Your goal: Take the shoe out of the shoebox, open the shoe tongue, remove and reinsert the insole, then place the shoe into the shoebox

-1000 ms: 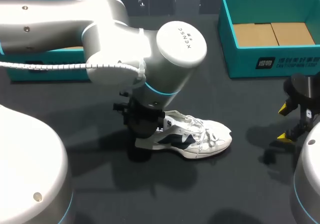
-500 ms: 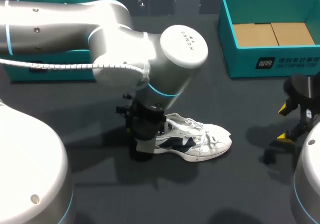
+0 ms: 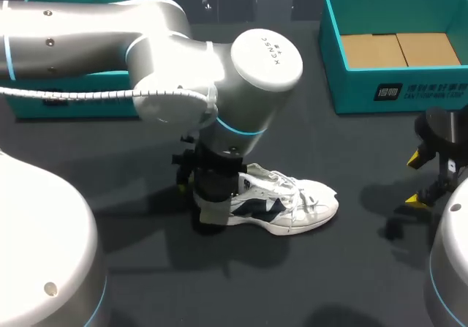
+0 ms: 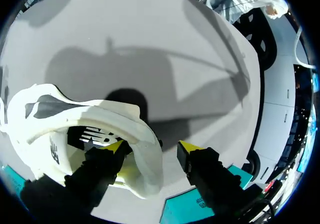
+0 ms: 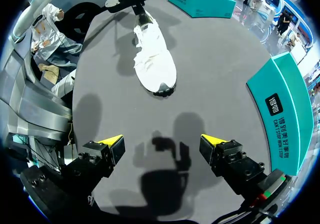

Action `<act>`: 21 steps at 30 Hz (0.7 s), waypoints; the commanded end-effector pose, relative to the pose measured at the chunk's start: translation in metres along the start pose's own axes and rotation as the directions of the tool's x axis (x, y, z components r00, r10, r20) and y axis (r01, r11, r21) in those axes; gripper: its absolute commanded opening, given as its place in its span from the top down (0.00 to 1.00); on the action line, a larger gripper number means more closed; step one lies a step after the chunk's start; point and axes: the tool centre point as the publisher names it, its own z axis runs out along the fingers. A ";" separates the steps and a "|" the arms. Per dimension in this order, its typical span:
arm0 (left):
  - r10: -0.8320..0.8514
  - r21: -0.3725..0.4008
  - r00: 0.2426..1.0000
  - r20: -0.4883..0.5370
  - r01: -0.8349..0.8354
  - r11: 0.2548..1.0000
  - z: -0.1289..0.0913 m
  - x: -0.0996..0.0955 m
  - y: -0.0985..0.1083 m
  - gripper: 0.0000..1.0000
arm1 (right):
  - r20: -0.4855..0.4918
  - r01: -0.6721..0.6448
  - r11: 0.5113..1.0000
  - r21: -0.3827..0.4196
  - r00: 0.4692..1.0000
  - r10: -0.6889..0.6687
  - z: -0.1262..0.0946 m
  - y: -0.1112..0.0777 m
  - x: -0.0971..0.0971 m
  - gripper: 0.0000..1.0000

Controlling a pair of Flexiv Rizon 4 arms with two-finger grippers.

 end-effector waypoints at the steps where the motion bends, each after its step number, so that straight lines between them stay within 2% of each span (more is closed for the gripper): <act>1: -0.028 -0.012 0.997 0.068 0.029 1.000 -0.029 0.026 -0.005 0.00 | 0.003 -0.001 1.000 0.001 1.000 0.001 -0.001 0.000 0.002 0.00; 6: -0.131 0.026 0.983 0.129 0.129 0.991 -0.060 0.040 -0.007 0.00 | 0.003 -0.001 1.000 0.001 1.000 0.001 -0.001 0.000 0.002 0.00; 9: -0.209 0.081 0.961 0.179 0.198 0.977 -0.074 0.052 -0.008 0.00 | 0.003 -0.001 1.000 0.001 1.000 0.001 -0.001 0.000 0.002 0.00; 12: -0.308 0.212 0.919 0.248 0.259 0.942 -0.085 0.066 -0.008 0.00 | 0.003 -0.001 1.000 0.001 1.000 0.001 -0.001 0.000 0.002 0.00; 14: -0.365 0.327 0.892 0.266 0.272 0.905 -0.089 0.075 -0.011 0.00 | 0.003 -0.001 1.000 0.001 1.000 0.001 -0.001 0.000 0.002 0.00; 15: -0.379 0.351 0.888 0.261 0.279 0.894 -0.090 0.081 -0.014 0.00 | 0.003 -0.001 1.000 0.001 1.000 0.001 -0.001 0.000 0.002 0.00; 21: -0.379 0.351 0.888 0.261 0.279 0.894 -0.090 0.081 -0.014 0.00 | 0.003 -0.001 1.000 0.001 1.000 0.001 -0.001 0.000 0.002 0.00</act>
